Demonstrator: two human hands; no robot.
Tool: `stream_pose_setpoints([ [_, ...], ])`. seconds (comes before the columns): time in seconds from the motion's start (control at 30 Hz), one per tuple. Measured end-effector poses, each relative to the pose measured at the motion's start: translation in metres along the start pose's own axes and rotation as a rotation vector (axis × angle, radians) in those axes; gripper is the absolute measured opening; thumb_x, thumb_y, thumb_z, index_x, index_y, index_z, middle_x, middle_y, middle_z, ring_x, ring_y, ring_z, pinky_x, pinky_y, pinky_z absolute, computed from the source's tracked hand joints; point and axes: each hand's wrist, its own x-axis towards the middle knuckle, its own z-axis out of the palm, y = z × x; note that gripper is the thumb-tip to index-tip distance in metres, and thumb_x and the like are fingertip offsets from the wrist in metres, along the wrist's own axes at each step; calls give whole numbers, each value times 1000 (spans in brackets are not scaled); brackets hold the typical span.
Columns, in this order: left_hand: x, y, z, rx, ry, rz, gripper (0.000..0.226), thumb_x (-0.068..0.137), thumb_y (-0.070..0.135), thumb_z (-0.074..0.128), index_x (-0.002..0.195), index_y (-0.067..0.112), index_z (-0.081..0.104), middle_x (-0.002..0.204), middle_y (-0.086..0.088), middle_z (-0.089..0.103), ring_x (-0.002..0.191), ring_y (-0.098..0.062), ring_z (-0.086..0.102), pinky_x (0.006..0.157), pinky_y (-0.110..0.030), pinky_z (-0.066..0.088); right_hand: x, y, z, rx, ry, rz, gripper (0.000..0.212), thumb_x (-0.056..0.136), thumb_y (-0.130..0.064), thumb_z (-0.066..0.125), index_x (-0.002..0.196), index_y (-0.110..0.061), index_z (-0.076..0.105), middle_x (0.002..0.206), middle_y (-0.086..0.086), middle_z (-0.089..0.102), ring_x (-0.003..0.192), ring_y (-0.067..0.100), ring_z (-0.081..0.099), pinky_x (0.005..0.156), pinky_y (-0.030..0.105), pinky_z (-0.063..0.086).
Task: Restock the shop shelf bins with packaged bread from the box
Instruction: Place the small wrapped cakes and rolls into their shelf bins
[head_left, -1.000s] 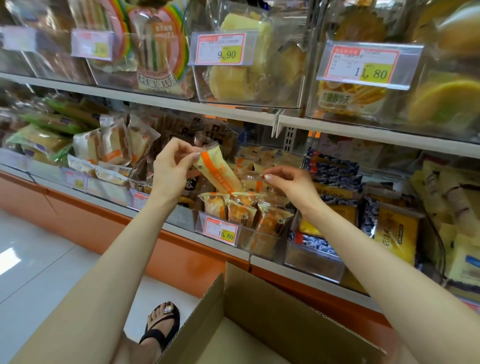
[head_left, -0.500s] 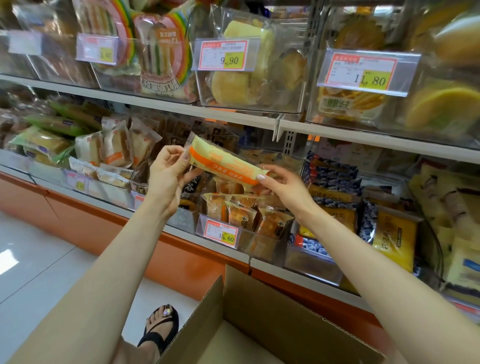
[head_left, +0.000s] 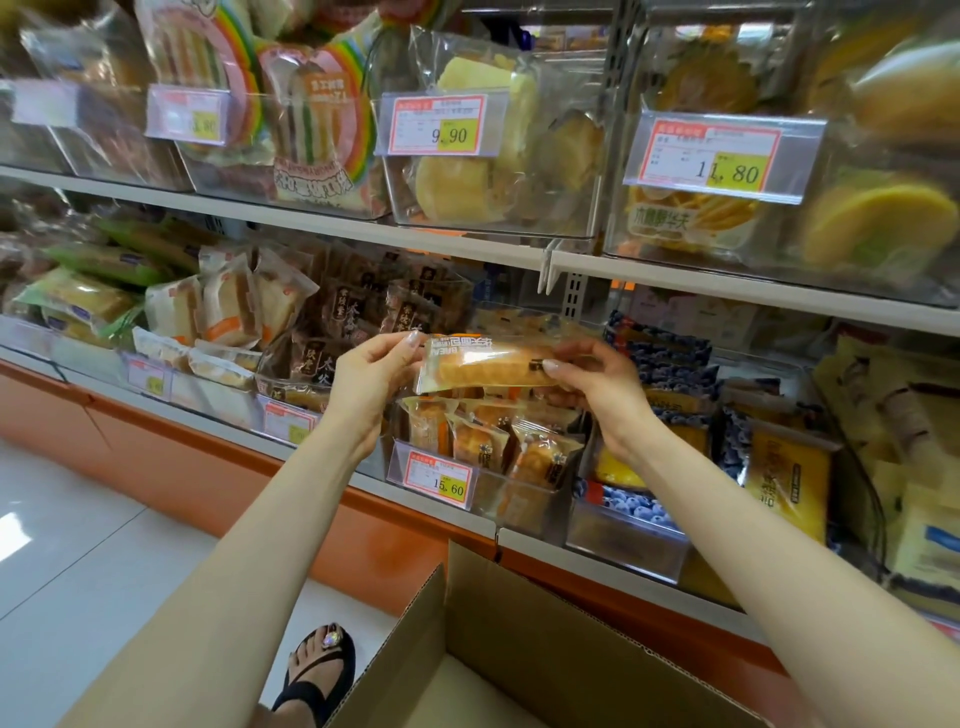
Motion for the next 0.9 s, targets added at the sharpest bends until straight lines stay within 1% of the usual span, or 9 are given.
stream_pose_setpoints([
  [0.13,2,-3,0,119,-52,22,26,87,11,63,112,18,62,110,-3,64,99,-16,62,72,-22,53,0,0,0,27,37,-14,45,78,-5,74,115,-18,51,110,2,63,95,15,66,68,23,56],
  [0.23,0,-2,3,146,-58,58,41,83,1,64,121,17,56,114,2,60,102,-11,60,82,-26,54,1,0,2,17,44,-4,57,76,-11,76,126,-21,49,112,-2,63,94,11,64,68,20,54],
  [0.37,2,-3,4,127,-11,89,50,81,-4,64,125,14,48,116,1,59,103,-8,59,81,-24,52,6,1,4,61,30,27,45,81,-16,72,123,-14,58,113,3,67,95,19,68,88,38,56],
  [0.47,7,-5,2,89,41,79,46,84,-7,59,125,10,47,114,-6,61,99,-10,62,77,-23,53,8,-1,4,62,77,-8,33,81,-13,72,113,-17,63,108,1,68,100,20,66,91,36,53],
  [0.53,11,-8,-2,193,88,117,42,87,-6,57,124,9,48,115,-7,61,102,-14,62,83,-25,52,10,-2,4,45,134,-35,32,80,-12,73,109,-21,62,110,-1,67,104,16,63,93,33,50],
  [0.6,14,-10,-4,374,99,167,39,87,0,59,123,12,49,116,-3,61,108,-16,59,94,-33,49,11,-2,5,-1,160,-68,32,80,-11,73,108,-23,61,112,-4,64,105,13,59,90,27,47],
  [0.67,16,-12,-1,496,70,207,39,87,4,61,123,13,49,119,-1,60,112,-15,55,100,-35,44,9,0,8,-56,136,-103,30,81,-9,71,104,-25,60,109,-6,63,102,10,58,80,18,44],
  [0.8,20,-20,4,770,-45,332,43,85,7,61,125,19,51,125,-2,57,119,-21,46,102,-42,39,4,2,21,-156,59,-182,26,82,-10,70,95,-27,55,100,-12,61,93,0,57,72,11,42],
  [0.9,15,-19,12,789,-156,445,54,84,4,60,132,24,47,128,2,56,119,-21,43,101,-44,37,2,3,28,-207,-24,-215,17,86,-12,67,95,-24,58,103,-8,63,92,1,58,63,4,43],
])
